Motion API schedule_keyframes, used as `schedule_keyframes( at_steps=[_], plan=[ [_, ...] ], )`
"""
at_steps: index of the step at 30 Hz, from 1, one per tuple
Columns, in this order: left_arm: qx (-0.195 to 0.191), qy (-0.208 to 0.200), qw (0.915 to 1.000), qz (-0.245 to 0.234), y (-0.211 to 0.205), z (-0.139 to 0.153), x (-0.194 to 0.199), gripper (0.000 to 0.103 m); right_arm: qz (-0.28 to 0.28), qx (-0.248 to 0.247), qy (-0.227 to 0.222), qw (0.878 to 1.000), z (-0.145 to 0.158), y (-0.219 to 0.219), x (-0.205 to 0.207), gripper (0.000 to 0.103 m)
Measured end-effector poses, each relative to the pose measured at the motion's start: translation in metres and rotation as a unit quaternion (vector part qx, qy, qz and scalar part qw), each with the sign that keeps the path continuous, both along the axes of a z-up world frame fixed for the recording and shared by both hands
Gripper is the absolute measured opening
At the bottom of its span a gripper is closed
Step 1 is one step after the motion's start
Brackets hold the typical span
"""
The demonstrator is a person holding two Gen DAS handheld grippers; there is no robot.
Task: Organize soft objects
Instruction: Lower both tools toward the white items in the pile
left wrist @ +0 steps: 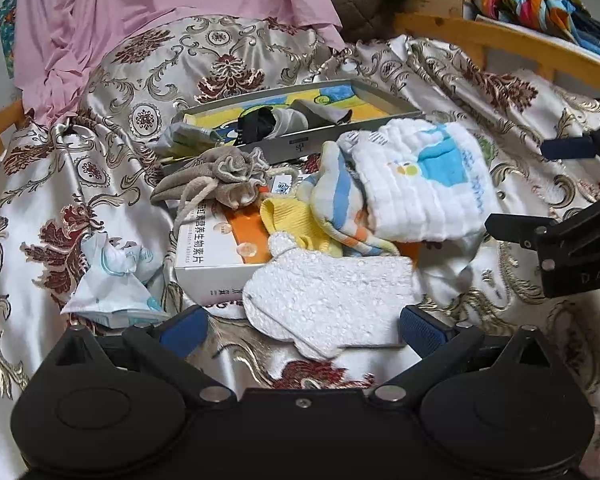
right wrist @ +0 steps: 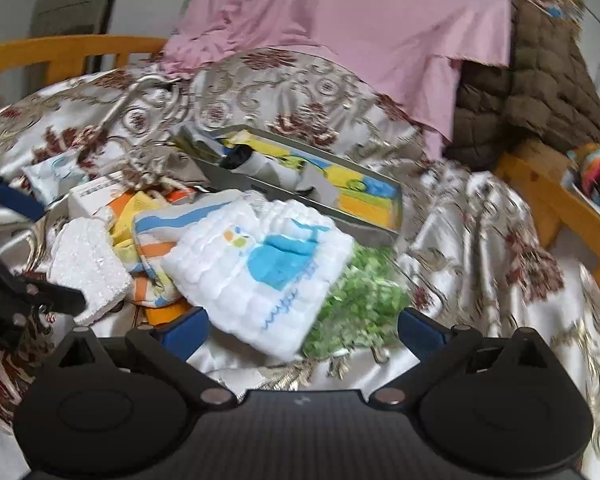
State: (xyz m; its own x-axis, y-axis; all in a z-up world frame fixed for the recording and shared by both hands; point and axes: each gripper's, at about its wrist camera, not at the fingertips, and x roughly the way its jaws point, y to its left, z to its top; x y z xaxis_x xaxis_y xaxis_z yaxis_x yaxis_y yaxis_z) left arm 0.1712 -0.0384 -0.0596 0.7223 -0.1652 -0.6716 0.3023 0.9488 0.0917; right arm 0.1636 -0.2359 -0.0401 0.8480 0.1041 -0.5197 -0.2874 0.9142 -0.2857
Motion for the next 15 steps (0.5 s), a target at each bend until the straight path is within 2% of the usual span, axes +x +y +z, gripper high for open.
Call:
schedule_keyframes(
  at_steps=[2,7,15],
  plan=[
    [-0.019,0.011,0.9997,0.000,0.005,-0.001,0.006,0.102,0.015,-0.005,0.002,1.000,-0.003,0.003,0.005,0.103],
    [-0.116,0.044,0.9921,0.019,0.027,-0.004,0.021,0.102,0.037,-0.015,0.001,0.999,-0.009,0.008,0.016,0.103],
    [-0.237,0.067,0.9684,0.043,0.050,-0.012,0.037,0.102,0.069,-0.043,-0.009,0.997,-0.018,0.017,0.020,0.103]
  ],
)
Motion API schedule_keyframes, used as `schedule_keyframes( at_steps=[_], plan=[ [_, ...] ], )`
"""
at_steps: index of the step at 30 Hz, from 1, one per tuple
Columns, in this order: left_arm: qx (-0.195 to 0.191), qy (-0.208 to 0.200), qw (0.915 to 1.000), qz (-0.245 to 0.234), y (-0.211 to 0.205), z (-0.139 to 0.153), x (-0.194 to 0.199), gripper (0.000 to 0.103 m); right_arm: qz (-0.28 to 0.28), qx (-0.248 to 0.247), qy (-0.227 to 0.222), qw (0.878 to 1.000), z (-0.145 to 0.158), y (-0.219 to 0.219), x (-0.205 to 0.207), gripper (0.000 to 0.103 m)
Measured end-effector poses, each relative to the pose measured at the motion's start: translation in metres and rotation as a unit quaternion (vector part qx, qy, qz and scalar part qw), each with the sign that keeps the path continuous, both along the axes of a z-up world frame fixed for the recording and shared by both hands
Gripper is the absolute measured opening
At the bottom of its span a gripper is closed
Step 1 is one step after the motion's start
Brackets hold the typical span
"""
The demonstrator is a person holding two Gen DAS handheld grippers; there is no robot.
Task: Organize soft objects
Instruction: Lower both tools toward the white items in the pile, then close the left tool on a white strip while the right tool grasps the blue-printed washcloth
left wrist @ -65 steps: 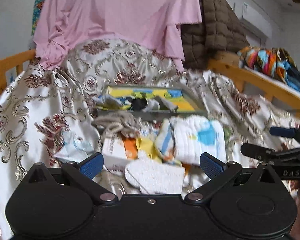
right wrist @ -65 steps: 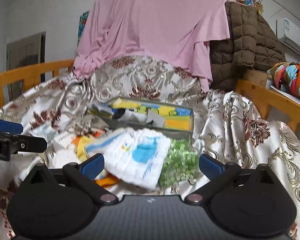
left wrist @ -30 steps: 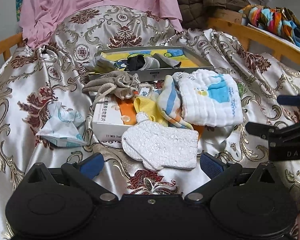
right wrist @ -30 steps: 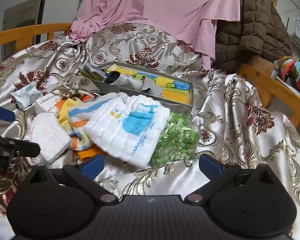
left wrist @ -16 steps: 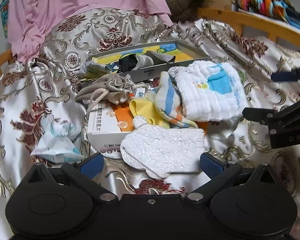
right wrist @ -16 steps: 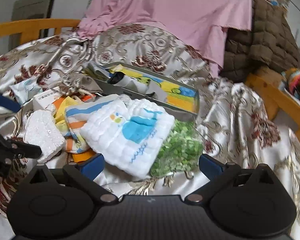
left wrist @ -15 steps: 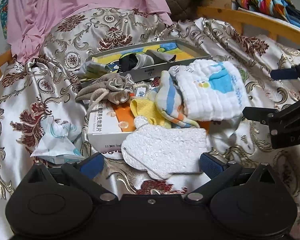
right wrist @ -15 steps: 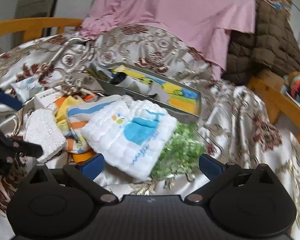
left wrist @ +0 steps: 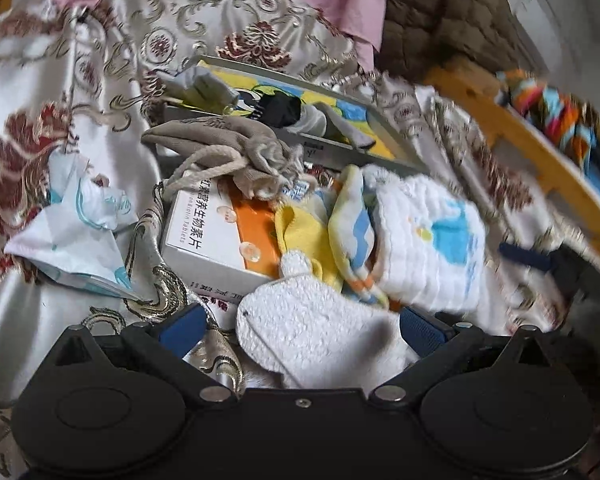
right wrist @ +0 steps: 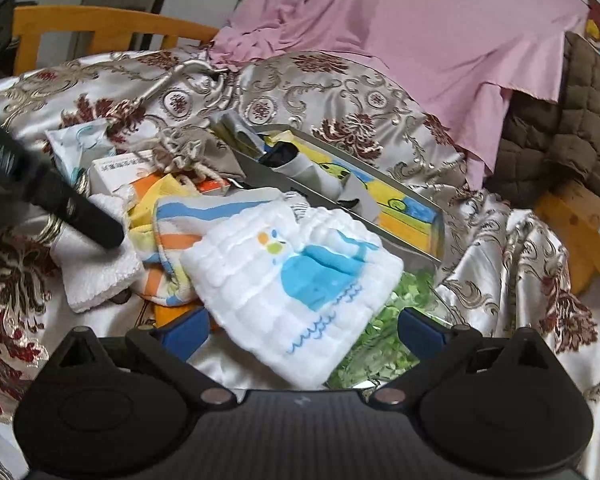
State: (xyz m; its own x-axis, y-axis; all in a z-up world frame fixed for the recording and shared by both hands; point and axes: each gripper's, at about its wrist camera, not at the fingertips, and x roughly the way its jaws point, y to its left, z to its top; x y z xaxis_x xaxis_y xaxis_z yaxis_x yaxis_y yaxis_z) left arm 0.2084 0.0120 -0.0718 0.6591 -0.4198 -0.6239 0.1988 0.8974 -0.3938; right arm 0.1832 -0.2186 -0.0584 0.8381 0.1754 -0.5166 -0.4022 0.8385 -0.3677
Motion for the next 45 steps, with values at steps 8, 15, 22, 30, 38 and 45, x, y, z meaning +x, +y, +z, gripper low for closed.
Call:
schedule_keyframes(
  at_steps=[8,15,22,30,38,45],
  plan=[
    [-0.003,-0.003,0.9983,-0.058,-0.017,0.005,-0.006,0.090,0.005,-0.013,-0.004,1.000,-0.004,0.003,0.003,0.102],
    [-0.030,0.002,0.9982,-0.051,-0.013,0.004,-0.006,0.084,0.000,-0.022,-0.010,1.000,-0.006,0.001,0.003,0.102],
    [-0.092,0.021,0.9943,-0.049,-0.008,0.006,-0.012,0.084,-0.003,-0.029,-0.012,0.999,-0.007,0.002,0.003,0.102],
    [-0.162,0.026,0.9852,-0.050,-0.003,-0.001,-0.007,0.083,-0.008,-0.042,-0.015,0.999,-0.011,0.002,0.005,0.102],
    [-0.203,0.033,0.9759,-0.073,-0.007,-0.006,-0.005,0.080,-0.005,-0.049,-0.018,0.999,-0.012,0.003,0.005,0.102],
    [-0.193,0.057,0.9767,-0.074,-0.017,-0.020,0.003,0.064,-0.002,-0.052,-0.018,0.998,-0.013,0.005,0.005,0.102]
  ],
)
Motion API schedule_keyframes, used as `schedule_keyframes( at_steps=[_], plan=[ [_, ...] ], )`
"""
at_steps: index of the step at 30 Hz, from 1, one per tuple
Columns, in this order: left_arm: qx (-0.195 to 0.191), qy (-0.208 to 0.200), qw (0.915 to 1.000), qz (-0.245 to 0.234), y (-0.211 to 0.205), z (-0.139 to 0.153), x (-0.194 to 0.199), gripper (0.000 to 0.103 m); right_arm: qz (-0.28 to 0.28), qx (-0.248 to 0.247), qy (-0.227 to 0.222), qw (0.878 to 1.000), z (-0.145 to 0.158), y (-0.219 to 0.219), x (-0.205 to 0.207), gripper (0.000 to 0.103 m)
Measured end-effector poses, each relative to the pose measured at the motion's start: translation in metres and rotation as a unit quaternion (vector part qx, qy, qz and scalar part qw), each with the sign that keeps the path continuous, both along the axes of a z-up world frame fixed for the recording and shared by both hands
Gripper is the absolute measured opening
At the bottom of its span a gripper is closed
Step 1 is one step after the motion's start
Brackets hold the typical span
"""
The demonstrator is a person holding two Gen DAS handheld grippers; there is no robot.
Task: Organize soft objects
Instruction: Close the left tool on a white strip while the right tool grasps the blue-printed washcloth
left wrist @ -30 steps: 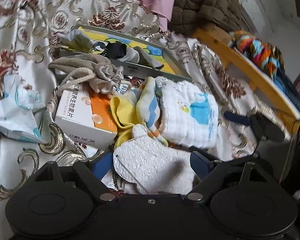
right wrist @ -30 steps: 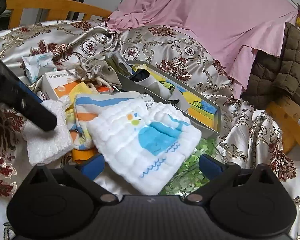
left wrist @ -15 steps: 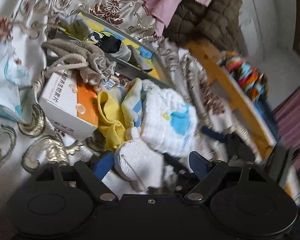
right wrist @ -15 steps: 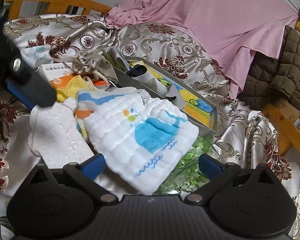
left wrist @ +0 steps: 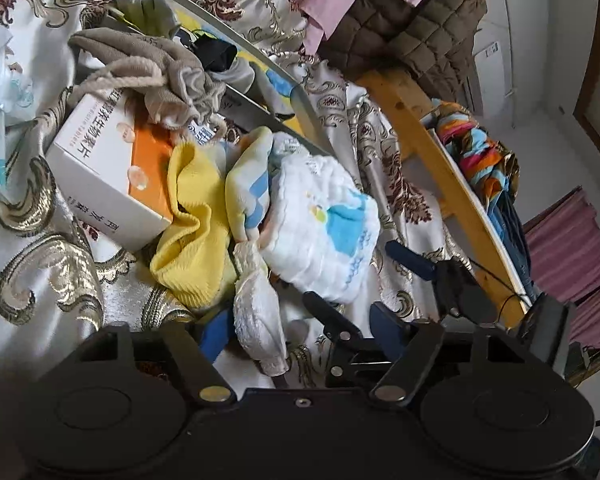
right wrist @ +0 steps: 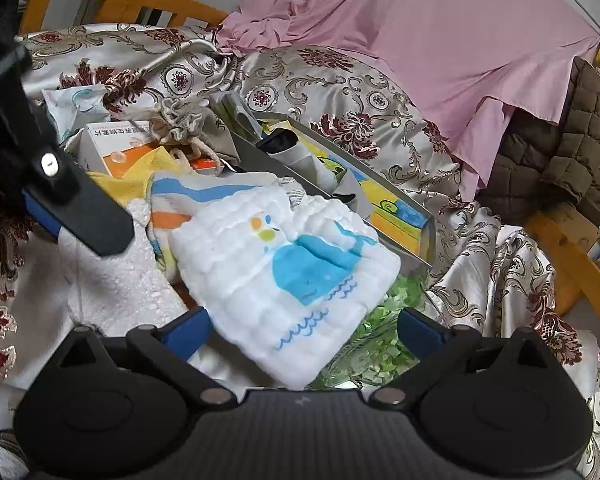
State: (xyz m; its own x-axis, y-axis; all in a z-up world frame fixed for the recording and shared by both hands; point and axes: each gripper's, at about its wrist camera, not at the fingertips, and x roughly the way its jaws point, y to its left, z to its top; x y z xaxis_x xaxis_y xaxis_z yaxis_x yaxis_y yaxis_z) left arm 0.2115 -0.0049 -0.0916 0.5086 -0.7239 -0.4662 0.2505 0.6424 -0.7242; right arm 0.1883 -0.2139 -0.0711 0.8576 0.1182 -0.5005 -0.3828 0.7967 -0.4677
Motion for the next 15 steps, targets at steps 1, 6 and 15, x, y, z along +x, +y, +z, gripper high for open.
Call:
schedule_keyframes(
  at_steps=[1,6,15],
  plan=[
    [0.008,0.001,1.0000,0.001,-0.0015,-0.0004,0.0005,0.058,0.001,-0.001,-0.001,1.000,-0.0004,0.0004,-0.0006,0.102],
    [0.029,0.018,0.9992,0.022,0.0024,-0.0062,0.0041,0.024,0.013,-0.015,-0.010,1.000,-0.0031,0.0039,-0.0036,0.102],
    [0.034,0.015,0.9987,0.036,0.0058,-0.0046,0.0026,0.017,0.006,0.015,-0.012,1.000,-0.0014,0.0014,0.0041,0.095]
  ],
)
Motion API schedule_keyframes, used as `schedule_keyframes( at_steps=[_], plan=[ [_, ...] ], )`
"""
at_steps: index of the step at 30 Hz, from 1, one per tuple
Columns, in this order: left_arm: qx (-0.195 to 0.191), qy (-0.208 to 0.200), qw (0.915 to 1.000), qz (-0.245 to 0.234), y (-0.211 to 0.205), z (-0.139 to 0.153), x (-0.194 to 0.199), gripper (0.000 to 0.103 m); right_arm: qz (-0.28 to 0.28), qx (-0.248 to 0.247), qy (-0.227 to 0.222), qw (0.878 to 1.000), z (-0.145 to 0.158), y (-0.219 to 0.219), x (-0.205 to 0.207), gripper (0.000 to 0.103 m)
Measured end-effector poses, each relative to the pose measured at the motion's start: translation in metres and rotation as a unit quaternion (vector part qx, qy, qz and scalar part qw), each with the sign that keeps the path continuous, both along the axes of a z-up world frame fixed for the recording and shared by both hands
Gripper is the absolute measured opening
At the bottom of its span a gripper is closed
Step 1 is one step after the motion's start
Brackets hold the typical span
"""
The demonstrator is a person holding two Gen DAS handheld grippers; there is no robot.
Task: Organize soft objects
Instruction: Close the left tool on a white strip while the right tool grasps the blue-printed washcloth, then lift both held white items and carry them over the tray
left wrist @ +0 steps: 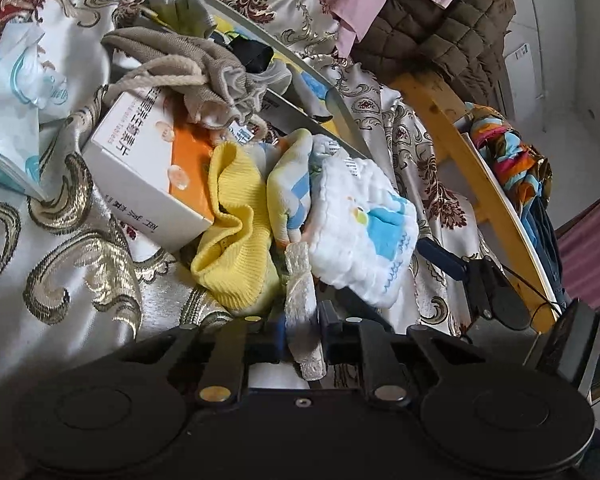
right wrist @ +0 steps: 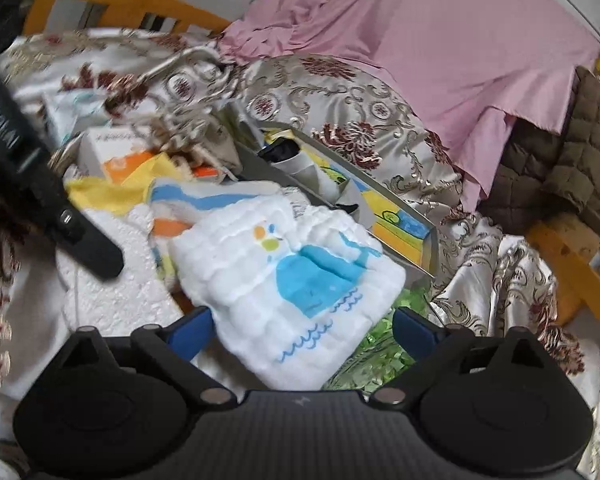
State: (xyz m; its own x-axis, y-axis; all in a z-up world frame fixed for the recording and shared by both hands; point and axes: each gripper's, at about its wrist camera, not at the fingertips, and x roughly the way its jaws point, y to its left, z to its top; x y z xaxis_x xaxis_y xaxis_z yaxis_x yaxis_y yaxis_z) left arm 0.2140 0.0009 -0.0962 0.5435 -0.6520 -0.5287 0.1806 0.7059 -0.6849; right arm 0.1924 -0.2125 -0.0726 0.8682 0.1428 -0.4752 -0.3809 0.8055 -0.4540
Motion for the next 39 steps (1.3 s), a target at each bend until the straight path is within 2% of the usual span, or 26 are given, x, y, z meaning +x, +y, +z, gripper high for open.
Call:
schedule_keyframes(
  at_steps=[7,9,17,22,24,29,32,34,36,39],
  plan=[
    [0.014,-0.019,0.9997,-0.005,-0.003,0.006,-0.004,0.016,-0.003,0.043,0.003,0.999,0.010,-0.009,0.004,0.078],
    [0.017,-0.022,0.9996,-0.005,-0.004,0.007,-0.005,0.016,-0.001,0.051,0.010,0.999,0.010,-0.010,0.005,0.064],
    [0.015,-0.056,0.9983,0.012,0.002,0.016,-0.012,0.015,-0.015,0.086,0.008,0.996,0.023,-0.018,0.003,0.028],
    [0.021,-0.063,0.9977,0.012,0.000,0.019,-0.013,0.015,-0.018,0.075,0.028,0.997,0.018,-0.018,0.006,0.028],
    [0.026,-0.063,0.9977,0.011,-0.002,0.020,-0.013,0.015,-0.012,0.071,0.030,0.997,0.016,-0.015,0.005,0.043],
    [0.030,-0.062,0.9976,0.011,-0.003,0.019,-0.013,0.015,-0.005,0.055,0.020,0.998,0.012,-0.007,0.006,0.052],
    [0.032,-0.066,0.9972,0.015,-0.002,0.019,-0.015,0.014,-0.005,0.040,0.007,0.999,0.009,0.000,0.010,0.053],
    [0.028,-0.075,0.9965,0.024,0.000,0.021,-0.018,0.014,-0.009,0.037,0.004,0.999,0.007,0.001,0.012,0.044],
    [0.023,-0.086,0.9956,0.032,0.001,0.025,-0.022,0.014,-0.015,0.039,0.008,0.999,0.007,-0.001,0.014,0.027],
    [0.023,-0.102,0.9938,0.038,0.002,0.031,-0.028,0.014,-0.023,0.047,0.005,0.999,0.010,-0.005,0.014,0.019]
  ],
)
